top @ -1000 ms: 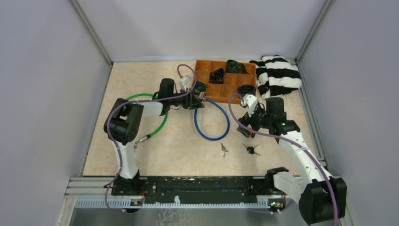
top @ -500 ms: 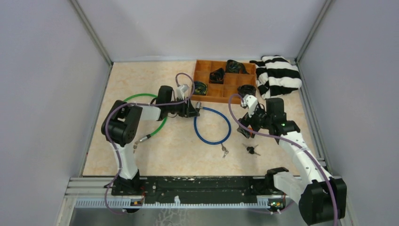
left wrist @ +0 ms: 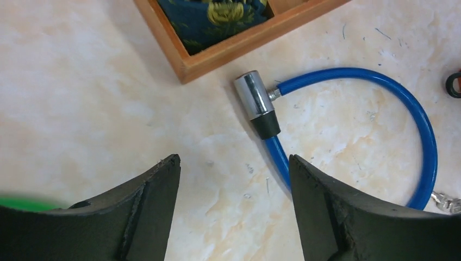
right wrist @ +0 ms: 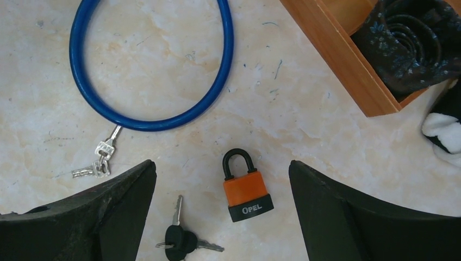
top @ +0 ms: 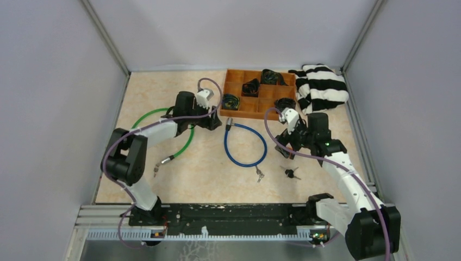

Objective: Lock with the key
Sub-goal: Place the lock at the center of the board, then pick up the lock from the center of the board.

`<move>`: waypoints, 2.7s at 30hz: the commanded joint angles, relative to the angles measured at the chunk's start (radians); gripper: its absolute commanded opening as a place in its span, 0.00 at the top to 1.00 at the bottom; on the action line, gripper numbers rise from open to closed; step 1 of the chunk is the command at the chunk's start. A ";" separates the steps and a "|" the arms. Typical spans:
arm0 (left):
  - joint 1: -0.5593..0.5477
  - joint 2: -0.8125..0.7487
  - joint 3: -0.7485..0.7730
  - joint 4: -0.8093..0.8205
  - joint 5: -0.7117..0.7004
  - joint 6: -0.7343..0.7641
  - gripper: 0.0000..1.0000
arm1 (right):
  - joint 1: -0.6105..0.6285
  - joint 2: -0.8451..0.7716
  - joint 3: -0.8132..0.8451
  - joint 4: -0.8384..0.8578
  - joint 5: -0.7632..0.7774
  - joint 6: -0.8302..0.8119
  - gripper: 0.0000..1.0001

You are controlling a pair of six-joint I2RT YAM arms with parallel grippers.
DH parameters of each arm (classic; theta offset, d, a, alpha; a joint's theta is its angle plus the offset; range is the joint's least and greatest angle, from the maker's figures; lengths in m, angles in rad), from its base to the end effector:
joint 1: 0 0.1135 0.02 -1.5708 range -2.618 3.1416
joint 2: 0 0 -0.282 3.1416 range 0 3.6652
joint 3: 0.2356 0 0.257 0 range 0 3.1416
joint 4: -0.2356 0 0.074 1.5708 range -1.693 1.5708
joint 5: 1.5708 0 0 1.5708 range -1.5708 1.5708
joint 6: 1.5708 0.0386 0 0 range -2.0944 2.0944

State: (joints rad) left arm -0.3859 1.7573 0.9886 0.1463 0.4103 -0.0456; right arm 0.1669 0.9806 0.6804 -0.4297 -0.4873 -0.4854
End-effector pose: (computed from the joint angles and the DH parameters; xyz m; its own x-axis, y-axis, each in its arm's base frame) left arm 0.3486 -0.1582 0.1962 -0.5690 0.1860 -0.8010 0.6201 0.7368 -0.2693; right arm 0.1943 0.0511 0.2591 -0.3526 -0.4774 -0.8048 -0.7410 0.6677 -0.0715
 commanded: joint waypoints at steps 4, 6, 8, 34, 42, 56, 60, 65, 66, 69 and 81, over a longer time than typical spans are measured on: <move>0.020 -0.240 0.032 -0.249 -0.267 0.283 0.06 | -0.010 -0.025 0.061 0.039 0.090 0.032 0.02; 0.032 -0.296 0.028 -0.328 -0.296 0.333 0.01 | -0.009 -0.021 0.089 0.017 0.058 -0.017 0.01; 0.042 -0.332 0.024 -0.424 -0.292 0.395 0.00 | -0.010 -0.020 0.108 0.007 0.009 -0.048 0.01; 0.179 -0.274 -0.189 -0.804 -0.327 0.850 0.28 | -0.009 -0.008 0.055 0.025 -0.169 0.005 0.02; 0.168 -0.208 -0.176 -0.811 -0.310 0.875 0.46 | -0.009 -0.005 0.053 0.022 -0.174 0.012 0.02; 0.048 -0.143 -0.180 -0.778 -0.344 0.873 0.62 | -0.010 0.003 0.050 0.019 -0.170 0.007 0.02; -0.028 -0.185 -0.227 -0.788 -0.390 0.896 0.76 | -0.010 0.014 0.048 0.018 -0.186 0.007 0.02; -0.115 -0.274 -0.313 -0.813 -0.476 0.946 0.89 | -0.009 0.026 0.046 0.021 -0.199 0.008 0.02; -0.130 -0.296 -0.330 -0.818 -0.497 0.960 0.90 | -0.009 0.027 0.043 0.022 -0.202 0.008 0.02; -0.158 -0.362 -0.360 -0.862 -0.552 0.997 0.95 | -0.009 0.034 0.039 0.027 -0.210 0.007 0.02; -0.310 -0.678 -0.357 -1.246 -0.523 1.220 1.00 | 0.126 0.215 0.167 0.007 -0.181 -0.051 0.08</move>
State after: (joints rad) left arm -0.6762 1.0962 0.6250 -0.9360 -0.1173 1.0679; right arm 0.2134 1.1347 0.7364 -0.4435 -0.6788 -0.4969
